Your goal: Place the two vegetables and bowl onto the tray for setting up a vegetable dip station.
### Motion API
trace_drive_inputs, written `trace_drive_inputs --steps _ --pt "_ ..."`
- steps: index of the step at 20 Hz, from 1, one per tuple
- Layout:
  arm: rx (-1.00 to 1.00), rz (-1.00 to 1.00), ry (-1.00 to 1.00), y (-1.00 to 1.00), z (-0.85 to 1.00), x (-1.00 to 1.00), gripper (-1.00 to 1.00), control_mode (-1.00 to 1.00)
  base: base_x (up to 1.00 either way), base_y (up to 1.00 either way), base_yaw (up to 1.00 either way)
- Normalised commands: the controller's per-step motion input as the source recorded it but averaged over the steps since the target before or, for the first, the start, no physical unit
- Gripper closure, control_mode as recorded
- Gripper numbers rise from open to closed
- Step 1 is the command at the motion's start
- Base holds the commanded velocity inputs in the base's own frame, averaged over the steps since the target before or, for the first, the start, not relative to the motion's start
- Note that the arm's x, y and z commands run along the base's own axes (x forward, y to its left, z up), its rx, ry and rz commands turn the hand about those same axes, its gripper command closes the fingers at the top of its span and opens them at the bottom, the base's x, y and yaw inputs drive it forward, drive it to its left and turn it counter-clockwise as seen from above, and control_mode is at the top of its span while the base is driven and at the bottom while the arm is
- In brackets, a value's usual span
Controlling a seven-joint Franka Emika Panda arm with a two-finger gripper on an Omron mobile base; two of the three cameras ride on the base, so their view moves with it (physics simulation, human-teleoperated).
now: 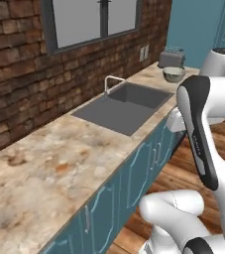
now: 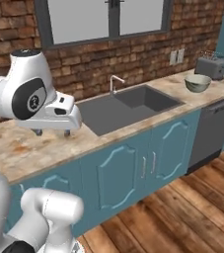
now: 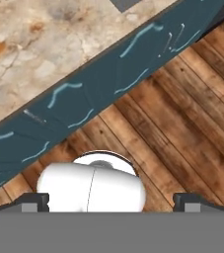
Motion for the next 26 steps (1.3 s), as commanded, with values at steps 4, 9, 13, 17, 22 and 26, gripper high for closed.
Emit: trace_drive_inputs --steps 4,9,13,17,22,26 --pt "0.0 0.0 0.0 0.0 0.0 0.0 -1.0 1.0 0.83 -0.68 0.05" --pt "0.0 0.0 0.0 0.0 0.0 0.0 -1.0 1.0 0.88 -0.6 0.07" --pt "0.0 0.0 0.0 0.0 0.0 0.0 -1.0 1.0 0.86 -0.62 0.08" --pt "0.0 0.0 0.0 0.0 0.0 0.0 -1.0 1.0 0.85 -0.64 0.08" --pt "0.0 0.0 0.0 0.0 0.0 0.0 -1.0 1.0 0.87 -0.64 0.08" --pt "0.0 0.0 0.0 0.0 0.0 0.0 -1.0 1.0 0.87 -0.67 0.08"
